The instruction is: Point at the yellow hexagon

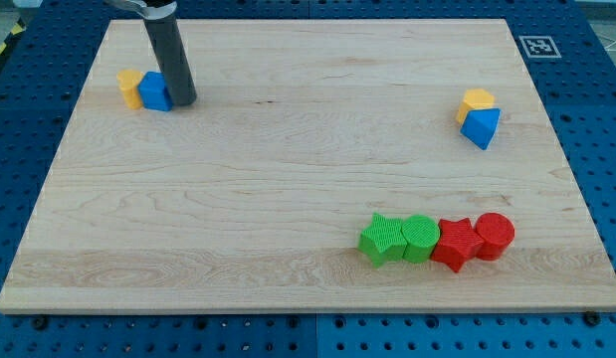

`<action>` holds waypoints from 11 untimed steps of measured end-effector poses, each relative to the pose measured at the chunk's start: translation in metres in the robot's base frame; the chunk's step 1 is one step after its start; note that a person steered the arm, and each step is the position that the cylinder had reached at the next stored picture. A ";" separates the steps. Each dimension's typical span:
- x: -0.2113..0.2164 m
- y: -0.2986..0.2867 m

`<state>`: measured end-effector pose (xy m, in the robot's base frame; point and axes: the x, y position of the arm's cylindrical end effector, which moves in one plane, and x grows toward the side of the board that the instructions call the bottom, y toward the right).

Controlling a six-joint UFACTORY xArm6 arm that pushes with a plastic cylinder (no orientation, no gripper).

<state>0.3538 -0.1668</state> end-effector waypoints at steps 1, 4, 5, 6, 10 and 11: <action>-0.005 -0.003; -0.017 0.006; -0.028 0.038; -0.032 0.073; -0.046 0.196; -0.046 0.219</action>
<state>0.3081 0.0523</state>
